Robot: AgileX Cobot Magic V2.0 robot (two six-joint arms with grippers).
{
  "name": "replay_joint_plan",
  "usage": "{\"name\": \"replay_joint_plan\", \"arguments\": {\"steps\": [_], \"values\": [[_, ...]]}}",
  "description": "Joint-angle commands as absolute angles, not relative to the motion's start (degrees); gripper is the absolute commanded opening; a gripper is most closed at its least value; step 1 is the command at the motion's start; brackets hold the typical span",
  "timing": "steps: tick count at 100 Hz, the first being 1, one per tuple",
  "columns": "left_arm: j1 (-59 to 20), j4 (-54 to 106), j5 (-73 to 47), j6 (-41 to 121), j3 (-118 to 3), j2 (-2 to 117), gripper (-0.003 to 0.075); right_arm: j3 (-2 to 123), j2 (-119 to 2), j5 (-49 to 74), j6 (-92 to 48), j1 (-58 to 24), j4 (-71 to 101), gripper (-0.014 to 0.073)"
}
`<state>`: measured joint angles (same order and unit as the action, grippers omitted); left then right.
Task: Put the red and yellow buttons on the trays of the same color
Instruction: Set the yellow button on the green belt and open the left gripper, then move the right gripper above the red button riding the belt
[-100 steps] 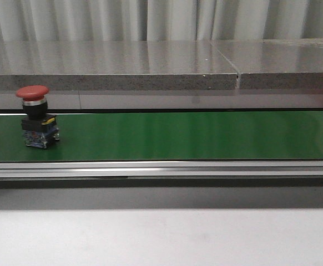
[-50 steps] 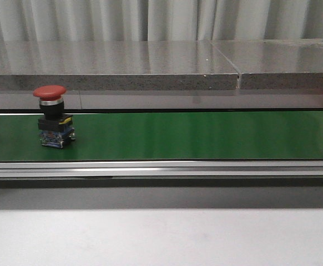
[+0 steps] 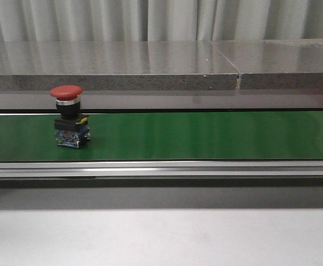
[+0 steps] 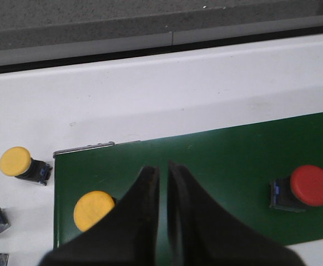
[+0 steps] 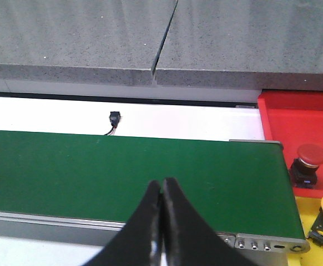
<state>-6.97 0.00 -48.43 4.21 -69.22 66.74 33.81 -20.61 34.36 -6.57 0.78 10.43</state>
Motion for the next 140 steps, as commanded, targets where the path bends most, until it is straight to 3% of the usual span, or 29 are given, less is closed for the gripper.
{"name": "replay_joint_plan", "arguments": {"steps": [1, 46, 81, 140], "values": [[-8.17, 1.5, -42.97, 4.22, -67.3, 61.72, -0.002, 35.31, -21.07, 30.41, -6.84, 0.84, 10.42, -0.0067], [-8.39, 4.12, -34.34, 4.22, -43.35, 37.65, -0.0021, 35.31, -21.07, 30.41, -6.84, 0.84, 10.42, -0.0067], [-8.39, 4.0, -34.88, 4.22, -33.77, 21.44, -0.0021, 35.31, -21.07, 30.41, -6.84, 0.84, 10.42, -0.0067], [-8.39, 4.0, -34.98, 4.22, -33.39, 17.75, -0.0021, 35.31, -21.07, 30.41, -6.84, 0.84, 10.42, -0.0067]]}}
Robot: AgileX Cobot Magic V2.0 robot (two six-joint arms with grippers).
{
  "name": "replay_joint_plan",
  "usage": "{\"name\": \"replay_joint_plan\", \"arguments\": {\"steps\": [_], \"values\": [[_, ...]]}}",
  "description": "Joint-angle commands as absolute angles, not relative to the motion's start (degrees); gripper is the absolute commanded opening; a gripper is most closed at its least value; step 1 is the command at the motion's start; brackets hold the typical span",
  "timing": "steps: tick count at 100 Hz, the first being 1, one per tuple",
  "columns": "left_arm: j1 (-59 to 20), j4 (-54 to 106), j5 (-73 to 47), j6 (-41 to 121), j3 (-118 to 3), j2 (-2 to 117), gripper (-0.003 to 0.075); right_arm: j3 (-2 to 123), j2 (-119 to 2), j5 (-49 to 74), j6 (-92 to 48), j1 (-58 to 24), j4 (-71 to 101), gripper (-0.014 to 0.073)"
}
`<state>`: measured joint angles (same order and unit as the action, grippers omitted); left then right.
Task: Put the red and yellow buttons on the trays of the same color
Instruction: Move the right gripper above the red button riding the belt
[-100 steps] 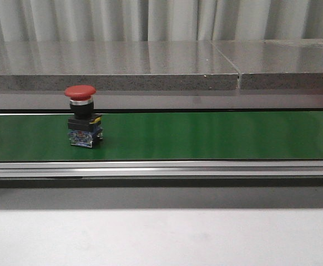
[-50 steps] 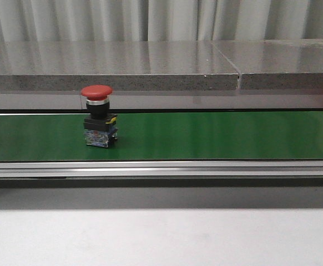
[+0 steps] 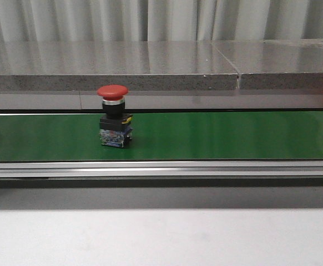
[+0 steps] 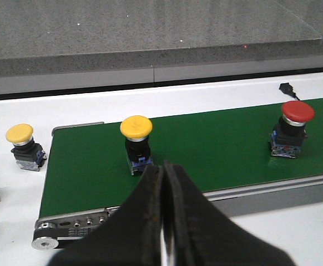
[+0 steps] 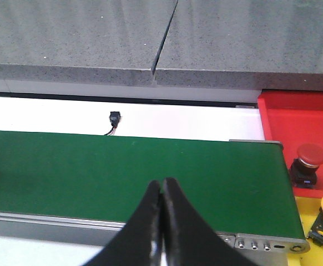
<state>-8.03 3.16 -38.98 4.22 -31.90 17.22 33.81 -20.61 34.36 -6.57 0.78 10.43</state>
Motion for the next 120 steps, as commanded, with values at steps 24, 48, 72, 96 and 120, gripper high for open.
{"name": "replay_joint_plan", "arguments": {"steps": [24, 48, 72, 96, 120], "values": [[-8.39, 4.0, -34.98, 4.22, -33.39, 17.75, -0.0021, 35.31, -21.07, 30.41, -6.84, 0.84, 10.42, -0.0067], [-8.39, 4.0, -34.98, 4.22, -33.39, 17.75, -0.0021, 35.26, -21.37, 30.47, -6.84, 0.84, 10.42, -0.0067], [-8.39, 4.0, -34.98, 4.22, -33.39, 17.75, -0.0021, 37.3, -28.49, 31.03, -6.84, 0.84, 10.42, -0.0067], [-8.39, 4.0, -34.98, 4.22, -33.39, 17.75, -0.002, 43.79, -40.46, 33.83, -6.84, 0.78, 9.83, -0.0067], [-8.39, 4.0, -34.98, 4.22, -33.39, 17.75, -0.0021, 53.25, -52.07, 41.52, -6.84, -3.97, 7.05, -0.0067]]}}
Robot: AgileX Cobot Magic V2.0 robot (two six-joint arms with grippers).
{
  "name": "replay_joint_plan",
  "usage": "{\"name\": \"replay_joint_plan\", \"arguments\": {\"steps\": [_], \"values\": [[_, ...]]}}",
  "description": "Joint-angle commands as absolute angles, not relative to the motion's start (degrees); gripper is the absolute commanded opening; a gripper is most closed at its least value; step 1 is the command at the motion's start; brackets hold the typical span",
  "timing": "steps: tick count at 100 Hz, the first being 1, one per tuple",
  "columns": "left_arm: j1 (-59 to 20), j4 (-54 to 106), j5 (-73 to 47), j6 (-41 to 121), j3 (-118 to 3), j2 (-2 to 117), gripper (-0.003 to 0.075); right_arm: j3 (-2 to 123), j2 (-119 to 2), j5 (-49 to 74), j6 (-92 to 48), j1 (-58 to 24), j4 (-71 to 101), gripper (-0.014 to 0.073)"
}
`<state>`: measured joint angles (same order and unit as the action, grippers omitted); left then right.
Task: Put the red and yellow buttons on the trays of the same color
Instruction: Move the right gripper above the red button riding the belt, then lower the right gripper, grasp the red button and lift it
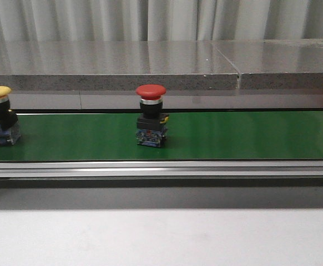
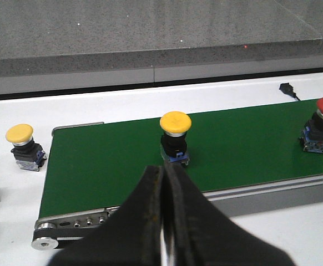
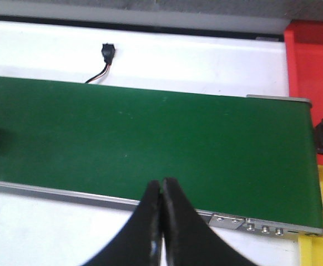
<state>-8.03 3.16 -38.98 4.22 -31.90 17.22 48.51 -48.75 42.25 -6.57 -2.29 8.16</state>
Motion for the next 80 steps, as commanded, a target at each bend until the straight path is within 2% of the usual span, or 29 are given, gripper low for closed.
{"name": "replay_joint_plan", "arguments": {"steps": [1, 36, 43, 48, 55, 62, 69, 74, 80], "values": [[-8.39, 4.0, -34.98, 4.22, -33.39, 17.75, -0.0021, 53.81, -52.77, 41.76, -6.84, -4.15, 6.9, -0.0067], [-8.39, 4.0, -34.98, 4.22, -33.39, 17.75, -0.0021, 65.02, -68.02, 45.11, -6.84, -12.88, 4.45, -0.0062], [-8.39, 4.0, -34.98, 4.22, -33.39, 17.75, -0.0021, 67.47, -70.73, 47.23, -6.84, -14.48, 4.45, -0.0028], [-8.39, 4.0, -34.98, 4.22, -33.39, 17.75, -0.0021, 69.1, -72.51, 48.59, -6.84, -15.66, 4.45, 0.0034], [-8.39, 4.0, -34.98, 4.22, -33.39, 17.75, -0.0021, 71.38, -74.88, 50.06, -6.84, -16.94, 4.45, 0.0175], [-8.39, 4.0, -34.98, 4.22, -33.39, 17.75, -0.0021, 73.28, -76.96, 50.96, -6.84, -18.21, 4.45, 0.0377], [-8.39, 4.0, -34.98, 4.22, -33.39, 17.75, -0.0021, 75.07, -78.89, 51.94, -6.78, -19.27, 4.45, 0.0544], [-8.39, 4.0, -34.98, 4.22, -33.39, 17.75, -0.0021, 76.57, -80.41, 53.28, -5.92, -19.88, 4.45, 0.0619], [-8.39, 4.0, -34.98, 4.22, -33.39, 17.75, -0.0021, 78.51, -82.27, 55.59, -4.63, -20.5, 4.5, 0.0647]]}}
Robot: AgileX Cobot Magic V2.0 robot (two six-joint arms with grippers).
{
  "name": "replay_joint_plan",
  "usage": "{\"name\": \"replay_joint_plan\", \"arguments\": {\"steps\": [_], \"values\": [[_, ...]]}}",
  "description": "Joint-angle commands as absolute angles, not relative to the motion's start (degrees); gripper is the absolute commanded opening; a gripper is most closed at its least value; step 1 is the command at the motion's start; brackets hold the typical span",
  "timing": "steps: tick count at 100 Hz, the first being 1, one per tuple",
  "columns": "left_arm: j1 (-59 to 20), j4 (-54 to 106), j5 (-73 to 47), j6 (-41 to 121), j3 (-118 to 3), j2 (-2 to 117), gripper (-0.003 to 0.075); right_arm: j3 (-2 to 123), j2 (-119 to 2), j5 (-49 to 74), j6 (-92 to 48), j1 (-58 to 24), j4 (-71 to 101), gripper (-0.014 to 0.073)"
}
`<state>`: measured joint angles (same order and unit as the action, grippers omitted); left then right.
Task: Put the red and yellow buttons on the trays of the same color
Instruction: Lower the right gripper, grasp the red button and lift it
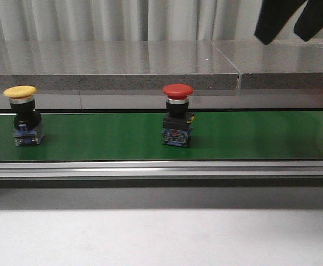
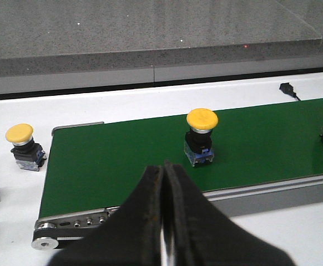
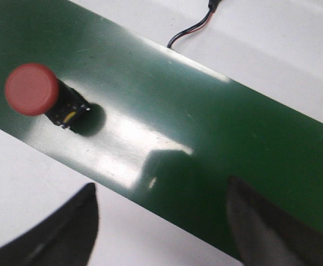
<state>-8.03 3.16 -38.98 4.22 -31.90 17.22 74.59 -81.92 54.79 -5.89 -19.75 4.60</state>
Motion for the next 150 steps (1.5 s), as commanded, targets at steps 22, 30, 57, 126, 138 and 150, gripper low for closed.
{"name": "replay_joint_plan", "arguments": {"steps": [22, 30, 57, 126, 138, 150], "values": [[-8.39, 4.0, -34.98, 4.22, -33.39, 17.75, -0.0021, 85.04, -89.63, 61.81, -4.29, -22.91, 4.63, 0.0646], [-8.39, 4.0, -34.98, 4.22, -33.39, 17.75, -0.0021, 86.78, -91.61, 63.38, -6.26, -23.8, 4.82, 0.0646], [-8.39, 4.0, -34.98, 4.22, -33.39, 17.75, -0.0021, 88.69, -96.43, 64.56, -21.55, -25.04, 9.88, 0.0646], [-8.39, 4.0, -34.98, 4.22, -33.39, 17.75, -0.0021, 88.69, -97.9, 58.21, -16.97, -24.3, 9.95, 0.0081], [-8.39, 4.0, -34.98, 4.22, -33.39, 17.75, -0.0021, 88.69, -95.93, 58.1, -7.87, -22.01, 7.02, 0.008], [-8.39, 4.0, -34.98, 4.22, -33.39, 17.75, -0.0021, 88.25, -93.24, 58.01, -0.79, -18.51, 2.2, 0.008]]}}
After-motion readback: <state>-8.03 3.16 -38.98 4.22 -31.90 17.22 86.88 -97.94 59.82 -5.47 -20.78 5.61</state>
